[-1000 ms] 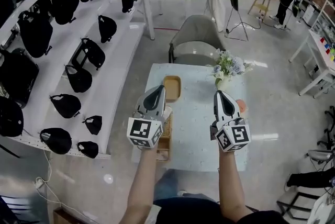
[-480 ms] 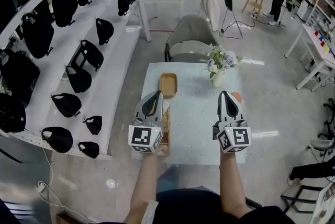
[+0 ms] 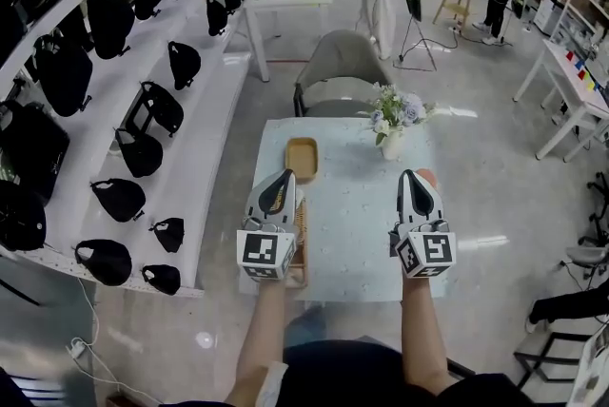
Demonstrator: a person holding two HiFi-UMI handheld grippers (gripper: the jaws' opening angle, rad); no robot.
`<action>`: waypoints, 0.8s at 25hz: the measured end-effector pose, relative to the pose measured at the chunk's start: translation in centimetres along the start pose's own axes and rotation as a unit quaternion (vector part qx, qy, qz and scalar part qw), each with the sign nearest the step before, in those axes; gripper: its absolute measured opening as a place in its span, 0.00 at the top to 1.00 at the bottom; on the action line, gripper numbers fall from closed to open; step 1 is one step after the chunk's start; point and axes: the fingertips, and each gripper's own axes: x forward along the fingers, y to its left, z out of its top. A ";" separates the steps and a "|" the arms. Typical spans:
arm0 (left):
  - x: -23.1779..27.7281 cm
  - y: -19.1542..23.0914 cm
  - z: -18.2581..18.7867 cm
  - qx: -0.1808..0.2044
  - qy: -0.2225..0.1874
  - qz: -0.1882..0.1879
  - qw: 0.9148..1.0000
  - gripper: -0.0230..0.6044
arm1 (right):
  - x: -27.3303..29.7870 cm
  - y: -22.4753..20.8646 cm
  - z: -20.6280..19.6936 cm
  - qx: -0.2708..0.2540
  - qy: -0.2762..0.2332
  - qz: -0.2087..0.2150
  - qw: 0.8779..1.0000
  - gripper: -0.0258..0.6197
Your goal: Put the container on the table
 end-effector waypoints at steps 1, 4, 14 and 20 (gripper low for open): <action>0.2 0.0 0.0 -0.001 0.000 -0.001 1.000 0.95 | 0.1 0.0 0.0 0.000 0.001 0.000 1.000 0.96; 0.5 0.2 -0.1 -0.003 0.001 -0.002 1.000 0.95 | 0.4 0.0 -0.1 0.001 0.002 0.000 1.000 0.96; 1.0 1.0 -0.6 -0.007 0.010 0.003 1.000 0.95 | 0.8 -0.3 -0.6 0.002 0.015 -0.004 1.000 0.96; 0.9 1.2 -1.2 -0.009 0.017 0.005 1.000 0.95 | 1.0 -0.1 -1.0 0.004 0.017 -0.001 1.000 0.96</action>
